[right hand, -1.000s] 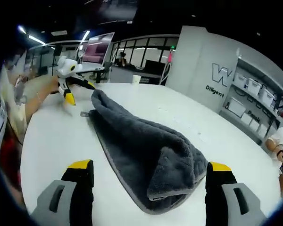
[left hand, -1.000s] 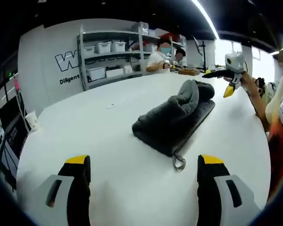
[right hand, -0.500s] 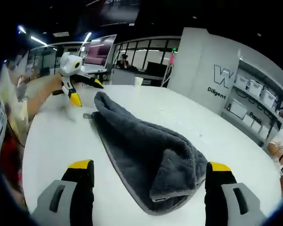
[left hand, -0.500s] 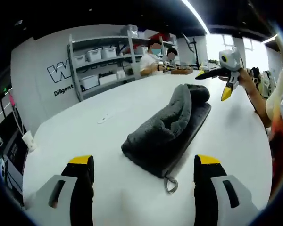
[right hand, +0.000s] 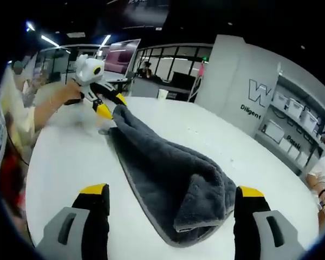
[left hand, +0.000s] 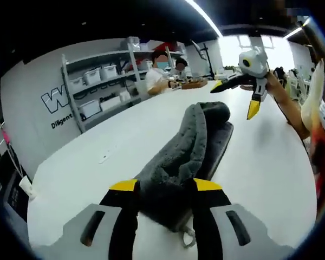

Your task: Open the folded towel by lifting each exposed corner and separating the folded layers until the towel lies flat within the target outline without major curled edges

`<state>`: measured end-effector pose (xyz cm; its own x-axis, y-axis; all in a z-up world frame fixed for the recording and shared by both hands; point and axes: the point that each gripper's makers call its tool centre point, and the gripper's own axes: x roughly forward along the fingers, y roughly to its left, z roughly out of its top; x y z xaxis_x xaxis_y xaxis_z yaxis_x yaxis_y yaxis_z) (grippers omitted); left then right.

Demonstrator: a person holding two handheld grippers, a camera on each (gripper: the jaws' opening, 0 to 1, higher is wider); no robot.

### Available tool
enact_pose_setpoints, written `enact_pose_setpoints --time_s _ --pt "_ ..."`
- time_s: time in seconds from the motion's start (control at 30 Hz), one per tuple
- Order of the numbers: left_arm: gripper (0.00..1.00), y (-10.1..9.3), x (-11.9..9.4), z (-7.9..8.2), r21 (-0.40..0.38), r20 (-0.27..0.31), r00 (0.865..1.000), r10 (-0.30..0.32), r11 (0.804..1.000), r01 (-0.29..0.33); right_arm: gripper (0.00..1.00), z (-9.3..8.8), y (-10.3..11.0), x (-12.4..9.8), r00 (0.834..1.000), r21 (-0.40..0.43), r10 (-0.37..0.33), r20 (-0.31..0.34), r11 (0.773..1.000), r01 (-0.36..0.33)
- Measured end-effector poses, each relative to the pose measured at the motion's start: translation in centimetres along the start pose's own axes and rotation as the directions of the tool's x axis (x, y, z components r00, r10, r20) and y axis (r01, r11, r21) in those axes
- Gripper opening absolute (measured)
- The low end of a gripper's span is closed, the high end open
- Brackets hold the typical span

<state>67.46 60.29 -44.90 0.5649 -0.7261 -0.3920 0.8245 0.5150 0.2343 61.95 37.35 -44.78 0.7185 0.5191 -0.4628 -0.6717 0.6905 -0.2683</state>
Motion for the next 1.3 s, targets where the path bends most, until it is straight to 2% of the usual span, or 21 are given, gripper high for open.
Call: enact_pose_setpoints --time_s 0.03,0.13,0.23,0.4,0.43,0.5,0.63,0.73,0.97,1.17,1.2,1.3 --pt "0.22 -0.1 0.1 0.0 0.011 -0.002 1.000 -0.002 1.000 0.002 0.95 0.0 0.1 0.1 1.000 -0.001 0.004 -0.002 1.000 -0.004" --pt "0.11 -0.3 0.4 0.0 0.030 -0.014 1.000 0.000 1.000 0.000 0.95 -0.1 0.3 0.2 1.000 -0.003 0.012 -0.008 1.000 -0.012" --pt "0.08 -0.4 0.5 0.0 0.038 -0.020 1.000 0.005 0.999 -0.004 0.95 -0.2 0.4 0.3 1.000 -0.006 0.014 -0.011 1.000 -0.014" --pt "0.07 -0.1 0.4 0.8 0.001 0.002 1.000 0.013 1.000 -0.013 0.95 0.0 0.2 0.0 1.000 0.001 0.009 0.004 1.000 -0.009" --pt "0.07 0.1 0.3 1.3 -0.027 0.015 1.000 0.017 0.999 -0.017 0.95 0.1 0.1 -0.1 1.000 0.003 0.008 0.007 1.000 -0.008" --pt "0.07 0.4 0.4 1.4 -0.056 0.007 1.000 0.014 0.998 -0.013 0.95 0.1 0.1 -0.1 1.000 0.005 0.005 0.009 1.000 -0.005" --pt "0.07 1.1 0.6 2.4 -0.060 0.010 0.999 0.042 0.997 -0.041 0.95 0.2 0.3 -0.2 1.000 0.001 0.004 0.014 1.000 -0.004" --pt "0.07 2.0 0.8 3.3 -0.109 0.012 0.998 0.065 0.992 -0.064 0.95 0.2 0.4 -0.3 1.000 0.001 0.009 0.017 1.000 -0.009" --pt "0.07 4.0 1.4 5.6 -0.150 0.034 0.994 0.108 0.983 -0.102 0.96 0.0 0.5 -0.3 1.000 0.006 0.011 0.016 1.000 -0.012" --pt "0.06 4.5 1.7 6.1 -0.158 0.042 0.992 0.121 0.981 -0.113 0.96 0.0 0.6 -0.3 1.000 0.009 0.016 0.017 1.000 -0.017" --pt "0.06 5.2 2.3 6.9 -0.189 0.065 0.988 0.141 0.974 -0.126 0.96 -0.1 0.6 -0.4 1.000 0.009 0.018 0.018 1.000 -0.018" --pt "0.06 5.9 2.6 7.1 -0.213 0.073 0.985 0.157 0.967 -0.139 0.96 0.1 0.7 -0.6 0.999 0.011 0.017 0.027 1.000 -0.018"
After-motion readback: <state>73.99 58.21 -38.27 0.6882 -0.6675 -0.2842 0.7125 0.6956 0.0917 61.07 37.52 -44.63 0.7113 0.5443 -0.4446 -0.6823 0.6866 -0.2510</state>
